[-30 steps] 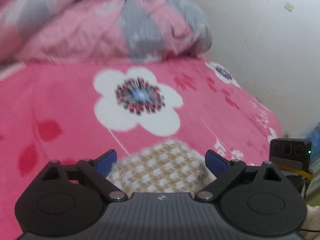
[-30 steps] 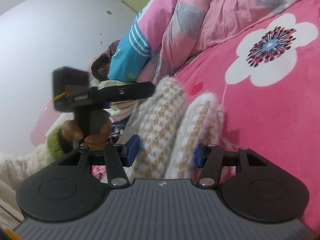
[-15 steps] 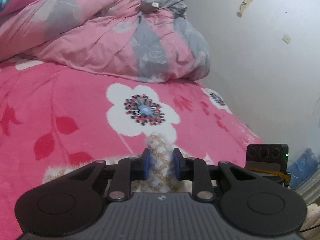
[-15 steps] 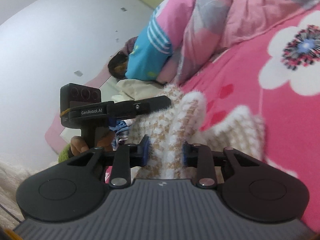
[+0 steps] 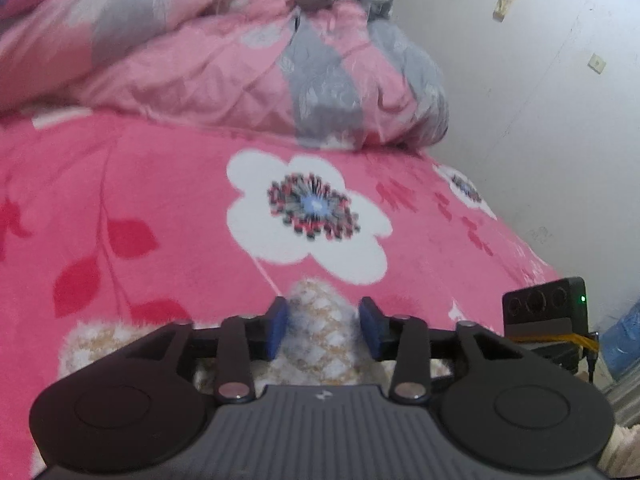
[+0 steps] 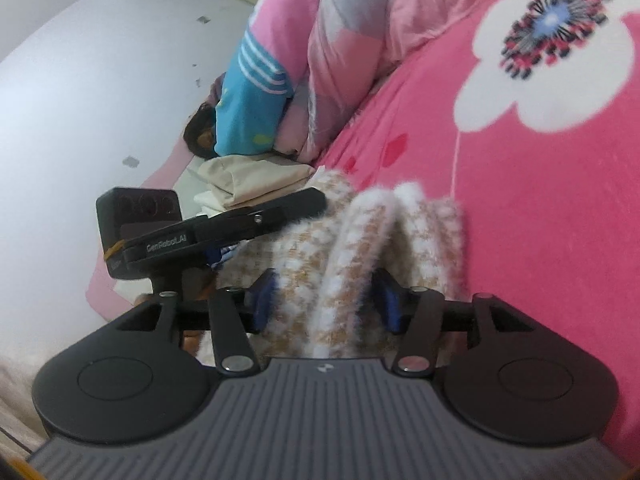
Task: Fold clothes
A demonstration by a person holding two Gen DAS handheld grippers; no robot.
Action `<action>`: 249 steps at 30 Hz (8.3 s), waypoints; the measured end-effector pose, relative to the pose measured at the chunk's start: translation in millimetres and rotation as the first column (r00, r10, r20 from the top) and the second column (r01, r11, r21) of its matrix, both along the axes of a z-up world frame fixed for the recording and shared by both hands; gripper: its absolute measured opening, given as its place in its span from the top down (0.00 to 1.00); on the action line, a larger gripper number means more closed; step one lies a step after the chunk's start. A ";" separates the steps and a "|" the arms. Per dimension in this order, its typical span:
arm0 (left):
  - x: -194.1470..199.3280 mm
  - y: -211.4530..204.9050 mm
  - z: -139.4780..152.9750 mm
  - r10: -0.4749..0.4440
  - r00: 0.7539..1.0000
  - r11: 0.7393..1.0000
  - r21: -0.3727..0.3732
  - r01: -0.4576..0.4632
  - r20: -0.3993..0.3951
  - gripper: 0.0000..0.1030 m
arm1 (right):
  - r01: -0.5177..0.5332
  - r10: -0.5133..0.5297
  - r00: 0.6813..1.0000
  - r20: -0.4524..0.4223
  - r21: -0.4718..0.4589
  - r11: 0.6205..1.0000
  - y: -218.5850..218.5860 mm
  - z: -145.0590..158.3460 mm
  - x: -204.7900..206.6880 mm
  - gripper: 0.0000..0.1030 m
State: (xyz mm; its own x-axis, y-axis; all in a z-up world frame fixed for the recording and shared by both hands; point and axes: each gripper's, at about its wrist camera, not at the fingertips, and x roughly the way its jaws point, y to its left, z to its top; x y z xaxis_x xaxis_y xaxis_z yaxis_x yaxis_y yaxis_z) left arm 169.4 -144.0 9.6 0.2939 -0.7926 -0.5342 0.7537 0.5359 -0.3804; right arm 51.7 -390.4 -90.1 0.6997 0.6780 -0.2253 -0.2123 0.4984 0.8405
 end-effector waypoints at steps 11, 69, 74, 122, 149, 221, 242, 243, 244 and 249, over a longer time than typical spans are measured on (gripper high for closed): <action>-60.1 22.2 41.8 0.028 0.984 1.000 0.000 -0.028 0.176 0.33 | 0.255 -0.257 0.966 0.019 0.085 0.963 -56.2 13.1 -79.5 0.35; -112.2 -13.3 -13.5 -0.087 0.950 0.980 0.196 0.028 0.301 0.28 | 0.223 -0.113 0.928 0.354 -0.289 0.931 32.6 52.1 -234.4 0.85; -127.5 8.0 1.6 -0.051 0.934 0.986 0.164 -0.008 0.353 0.28 | 0.206 -0.085 0.953 0.289 -0.418 0.885 52.9 47.1 -212.4 0.88; -306.0 57.9 -84.5 0.099 0.635 0.854 0.262 -0.449 0.766 0.20 | 0.233 -0.219 0.970 0.108 -0.680 0.695 116.7 49.0 -175.7 0.94; -299.0 138.5 -62.5 0.136 0.780 0.874 0.296 -0.384 0.611 0.13 | 0.208 -0.165 0.978 0.127 -0.544 0.813 105.4 43.9 -200.8 0.98; -235.0 193.3 -87.5 0.281 0.959 0.954 -0.122 -0.274 0.045 0.29 | 0.002 -0.004 1.000 0.000 -0.870 0.493 208.5 108.5 -23.7 0.94; -234.1 205.3 -96.5 0.259 0.965 0.957 -0.148 -0.250 0.045 0.28 | -0.013 -0.037 0.999 -0.038 -0.849 0.529 208.1 63.6 57.2 0.95; -233.9 205.4 -96.5 0.258 0.965 0.957 -0.148 -0.249 0.044 0.28 | -0.015 -0.032 0.999 -0.037 -0.852 0.523 209.7 71.1 57.3 0.94; -233.9 205.6 -96.6 0.259 0.965 0.957 -0.147 -0.250 0.044 0.28 | -0.016 -0.027 0.999 -0.035 -0.855 0.518 211.2 78.5 57.4 0.94; -234.1 206.8 -98.4 0.267 0.963 0.953 -0.160 -0.258 0.039 0.28 | -0.015 0.001 1.000 -0.017 -0.828 0.561 217.7 88.1 75.8 0.94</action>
